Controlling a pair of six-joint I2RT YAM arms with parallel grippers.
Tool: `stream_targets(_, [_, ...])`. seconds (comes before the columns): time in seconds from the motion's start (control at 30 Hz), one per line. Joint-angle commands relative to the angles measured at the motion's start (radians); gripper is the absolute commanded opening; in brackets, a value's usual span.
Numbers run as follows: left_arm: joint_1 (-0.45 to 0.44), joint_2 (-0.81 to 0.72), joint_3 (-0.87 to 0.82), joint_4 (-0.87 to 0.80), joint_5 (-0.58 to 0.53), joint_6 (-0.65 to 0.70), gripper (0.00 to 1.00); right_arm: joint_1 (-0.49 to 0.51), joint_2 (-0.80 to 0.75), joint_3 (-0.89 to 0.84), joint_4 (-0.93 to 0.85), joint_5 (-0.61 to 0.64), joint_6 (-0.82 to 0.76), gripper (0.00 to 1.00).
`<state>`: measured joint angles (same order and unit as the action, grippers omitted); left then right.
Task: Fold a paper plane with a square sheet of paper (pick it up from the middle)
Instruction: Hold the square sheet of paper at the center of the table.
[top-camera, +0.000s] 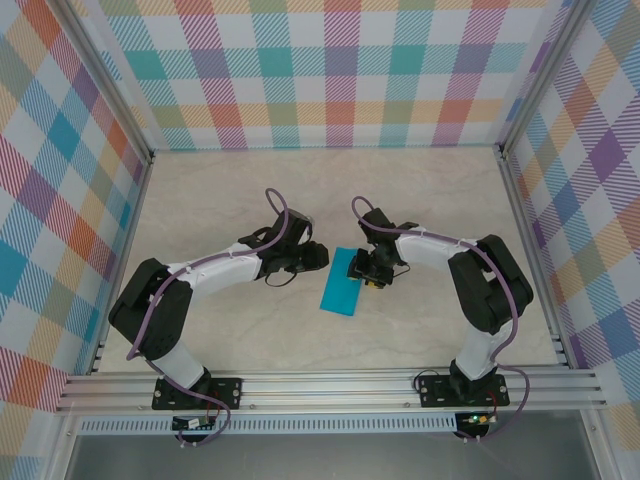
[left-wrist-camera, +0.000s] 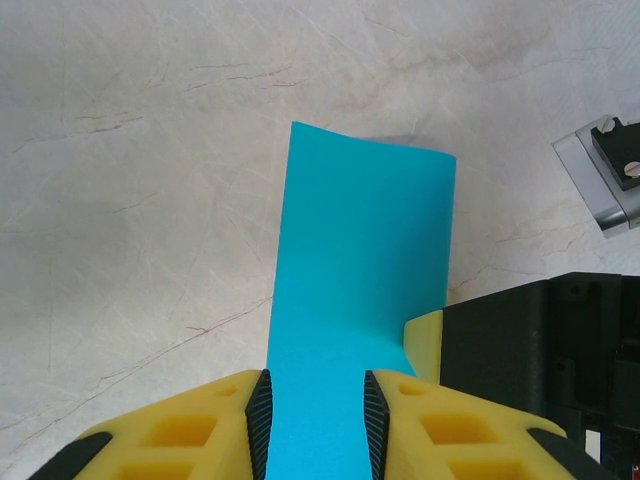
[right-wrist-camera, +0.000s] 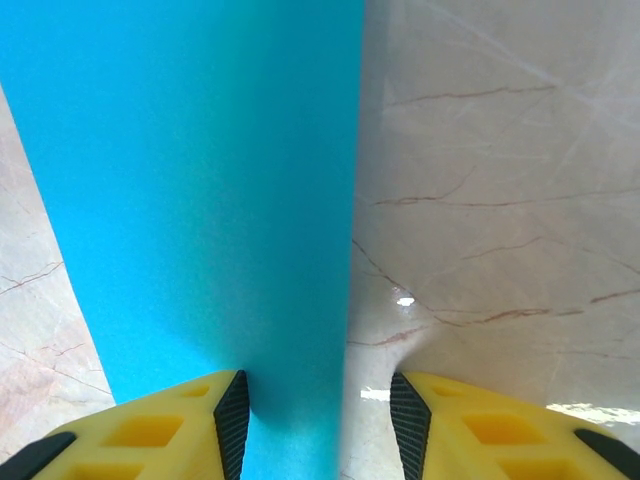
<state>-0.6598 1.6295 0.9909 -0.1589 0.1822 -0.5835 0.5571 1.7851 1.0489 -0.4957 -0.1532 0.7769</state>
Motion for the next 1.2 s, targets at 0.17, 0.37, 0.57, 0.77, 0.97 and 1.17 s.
stream_targets(0.17, [-0.011,0.025,-0.005,-0.004,0.035,0.007,0.32,-0.005,0.034,-0.023,-0.033,0.04,-0.007,0.46])
stream_targets(0.37, [-0.01,0.077,0.015,0.017,0.109,0.003,0.29,-0.005,0.051,-0.024,-0.035,0.039,-0.002,0.45])
stream_targets(0.57, [-0.01,0.155,0.058,0.038,0.169,-0.009,0.17,-0.004,0.052,-0.023,-0.043,0.047,-0.008,0.45])
stream_targets(0.77, [-0.012,0.239,0.107,0.05,0.226,-0.029,0.0,-0.004,0.059,-0.026,-0.043,0.049,-0.01,0.45])
stream_targets(0.97, [-0.012,0.274,0.126,0.05,0.232,-0.032,0.0,-0.005,0.062,-0.027,-0.042,0.044,-0.009,0.45])
stream_targets(1.17, [-0.012,0.3,0.132,0.047,0.229,-0.028,0.0,-0.005,0.063,-0.027,-0.045,0.046,-0.011,0.45])
